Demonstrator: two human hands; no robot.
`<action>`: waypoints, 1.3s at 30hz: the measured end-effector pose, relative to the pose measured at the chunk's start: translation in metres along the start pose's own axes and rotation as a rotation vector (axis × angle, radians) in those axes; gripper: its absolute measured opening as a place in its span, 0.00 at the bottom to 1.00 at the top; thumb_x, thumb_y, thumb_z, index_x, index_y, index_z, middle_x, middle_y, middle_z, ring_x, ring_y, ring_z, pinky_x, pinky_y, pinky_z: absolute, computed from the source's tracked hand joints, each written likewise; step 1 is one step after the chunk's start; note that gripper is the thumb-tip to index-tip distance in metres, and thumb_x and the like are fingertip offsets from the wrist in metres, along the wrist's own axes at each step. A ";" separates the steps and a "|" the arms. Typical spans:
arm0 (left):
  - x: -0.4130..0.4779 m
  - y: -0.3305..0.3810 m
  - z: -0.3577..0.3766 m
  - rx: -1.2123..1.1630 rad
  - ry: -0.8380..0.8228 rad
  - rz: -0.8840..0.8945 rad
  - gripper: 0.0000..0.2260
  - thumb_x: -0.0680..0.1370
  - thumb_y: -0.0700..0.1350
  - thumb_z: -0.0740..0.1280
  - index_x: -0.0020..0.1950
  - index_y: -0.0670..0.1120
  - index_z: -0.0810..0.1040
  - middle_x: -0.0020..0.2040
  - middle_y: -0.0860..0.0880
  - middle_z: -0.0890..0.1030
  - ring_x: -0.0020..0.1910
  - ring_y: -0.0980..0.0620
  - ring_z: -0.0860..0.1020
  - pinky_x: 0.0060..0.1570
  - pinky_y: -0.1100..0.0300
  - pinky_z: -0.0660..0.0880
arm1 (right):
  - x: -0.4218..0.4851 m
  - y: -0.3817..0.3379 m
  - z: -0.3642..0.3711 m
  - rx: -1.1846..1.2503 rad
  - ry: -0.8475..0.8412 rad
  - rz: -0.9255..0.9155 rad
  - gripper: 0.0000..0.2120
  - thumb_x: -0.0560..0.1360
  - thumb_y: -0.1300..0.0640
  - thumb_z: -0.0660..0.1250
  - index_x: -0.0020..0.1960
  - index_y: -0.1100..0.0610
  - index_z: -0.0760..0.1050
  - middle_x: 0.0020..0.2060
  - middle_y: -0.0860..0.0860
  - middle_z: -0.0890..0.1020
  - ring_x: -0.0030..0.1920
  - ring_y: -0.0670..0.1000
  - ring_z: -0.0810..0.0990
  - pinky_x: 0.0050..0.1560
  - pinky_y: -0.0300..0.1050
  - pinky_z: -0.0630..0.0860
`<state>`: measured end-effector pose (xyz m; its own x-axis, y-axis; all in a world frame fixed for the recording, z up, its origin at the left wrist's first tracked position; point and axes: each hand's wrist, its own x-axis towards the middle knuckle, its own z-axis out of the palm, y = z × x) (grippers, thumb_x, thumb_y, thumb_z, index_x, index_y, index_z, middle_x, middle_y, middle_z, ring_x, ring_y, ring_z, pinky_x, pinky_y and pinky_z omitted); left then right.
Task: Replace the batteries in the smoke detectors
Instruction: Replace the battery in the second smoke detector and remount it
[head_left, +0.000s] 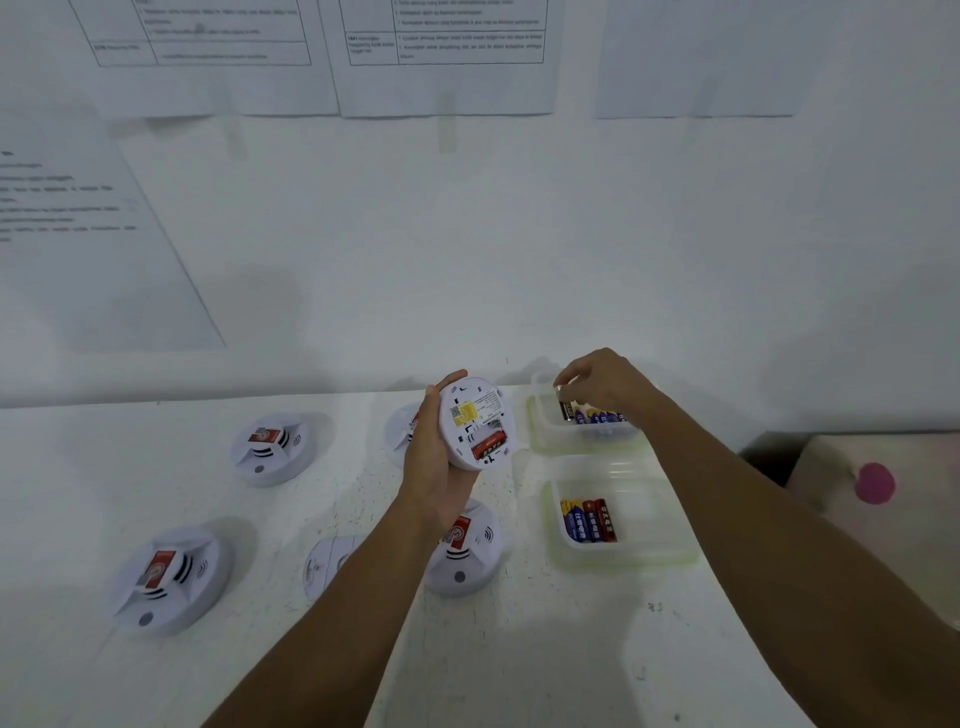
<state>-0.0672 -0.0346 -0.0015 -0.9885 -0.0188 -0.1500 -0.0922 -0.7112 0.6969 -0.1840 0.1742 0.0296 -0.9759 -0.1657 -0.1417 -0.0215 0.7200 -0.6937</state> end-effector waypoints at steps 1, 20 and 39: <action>-0.001 0.000 0.001 -0.005 -0.004 0.000 0.19 0.83 0.54 0.54 0.68 0.48 0.73 0.65 0.43 0.77 0.64 0.42 0.74 0.66 0.43 0.69 | -0.007 -0.003 -0.005 0.078 0.026 -0.024 0.06 0.71 0.62 0.73 0.47 0.56 0.83 0.43 0.57 0.85 0.40 0.50 0.81 0.46 0.50 0.79; -0.057 -0.014 0.026 0.101 -0.039 0.032 0.21 0.78 0.59 0.58 0.67 0.52 0.73 0.61 0.45 0.79 0.55 0.45 0.77 0.57 0.47 0.73 | -0.173 -0.038 0.058 0.540 0.164 -0.313 0.05 0.72 0.65 0.73 0.45 0.58 0.80 0.40 0.51 0.86 0.35 0.46 0.84 0.33 0.32 0.72; -0.117 0.052 -0.048 0.117 -0.088 0.083 0.25 0.71 0.58 0.69 0.66 0.49 0.76 0.68 0.39 0.74 0.65 0.39 0.74 0.66 0.43 0.69 | -0.179 -0.101 0.138 0.458 0.041 -0.140 0.32 0.62 0.48 0.81 0.53 0.48 0.62 0.50 0.46 0.68 0.48 0.46 0.69 0.41 0.38 0.69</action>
<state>0.0496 -0.1032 0.0187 -0.9995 -0.0085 -0.0299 -0.0181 -0.6227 0.7823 0.0230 0.0383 0.0273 -0.9785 -0.2062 -0.0033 -0.0643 0.3206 -0.9450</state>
